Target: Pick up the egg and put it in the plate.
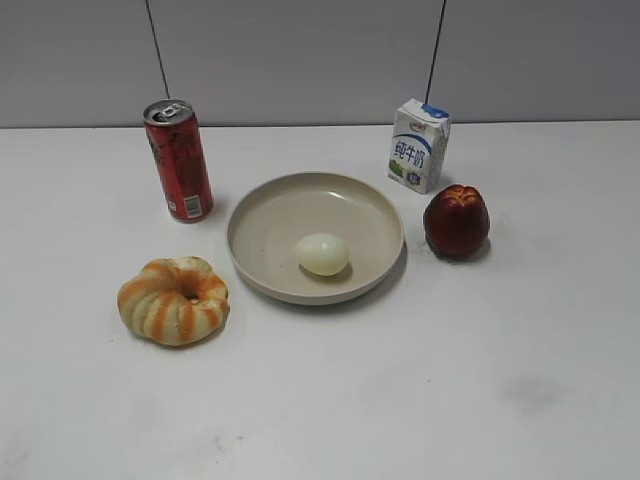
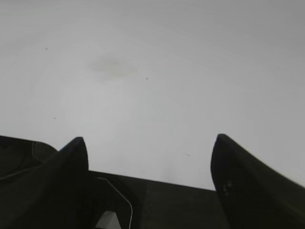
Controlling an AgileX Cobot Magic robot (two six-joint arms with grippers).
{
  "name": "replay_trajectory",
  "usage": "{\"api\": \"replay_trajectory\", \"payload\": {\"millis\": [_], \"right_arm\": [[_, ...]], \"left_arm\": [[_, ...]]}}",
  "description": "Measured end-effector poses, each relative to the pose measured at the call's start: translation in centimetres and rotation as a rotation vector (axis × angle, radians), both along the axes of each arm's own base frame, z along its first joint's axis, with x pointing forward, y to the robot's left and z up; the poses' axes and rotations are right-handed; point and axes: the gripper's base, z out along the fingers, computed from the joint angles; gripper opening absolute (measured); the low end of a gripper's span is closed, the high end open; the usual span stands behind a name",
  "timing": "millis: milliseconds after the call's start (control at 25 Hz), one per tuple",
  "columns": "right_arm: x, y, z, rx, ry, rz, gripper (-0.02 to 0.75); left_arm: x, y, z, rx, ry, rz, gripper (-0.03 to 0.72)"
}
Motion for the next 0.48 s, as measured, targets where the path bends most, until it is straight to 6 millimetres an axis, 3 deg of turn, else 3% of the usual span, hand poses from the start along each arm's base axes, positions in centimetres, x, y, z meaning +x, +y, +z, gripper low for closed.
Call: {"api": "replay_trajectory", "payload": {"millis": [160,480], "right_arm": [[-0.98,-0.29,0.32,0.018,-0.078,-0.001,0.591],[-1.04,-0.21,0.33,0.029,-0.081,0.002,0.588]], "left_arm": [[0.0,0.0,0.0,0.0,0.0,0.0,0.235],[0.0,0.0,0.0,0.0,0.0,0.0,0.235]]}}
